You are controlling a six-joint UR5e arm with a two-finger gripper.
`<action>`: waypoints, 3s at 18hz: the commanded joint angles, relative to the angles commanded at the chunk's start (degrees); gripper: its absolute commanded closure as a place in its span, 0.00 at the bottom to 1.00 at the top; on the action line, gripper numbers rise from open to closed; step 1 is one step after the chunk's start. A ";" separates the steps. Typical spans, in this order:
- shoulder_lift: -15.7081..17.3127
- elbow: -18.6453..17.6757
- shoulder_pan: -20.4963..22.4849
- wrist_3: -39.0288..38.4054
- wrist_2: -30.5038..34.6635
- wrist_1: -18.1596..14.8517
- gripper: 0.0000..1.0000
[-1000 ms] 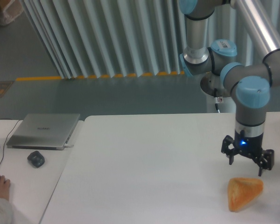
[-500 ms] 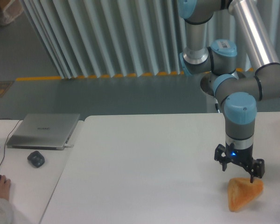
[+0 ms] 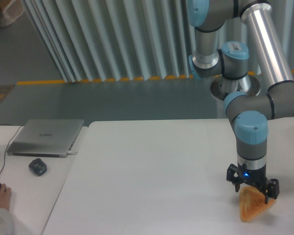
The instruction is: Place the triangular bread in the basket
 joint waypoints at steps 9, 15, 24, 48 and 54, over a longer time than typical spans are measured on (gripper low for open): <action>2.62 0.09 0.52 0.27 -0.35 0.44 1.00; 10.97 0.00 6.84 12.27 -0.44 -8.23 1.00; 14.94 -0.26 15.63 52.09 28.28 -18.55 1.00; 16.61 -7.39 18.46 63.49 22.73 -10.19 0.00; 16.17 -0.45 19.07 55.72 4.25 -18.09 0.00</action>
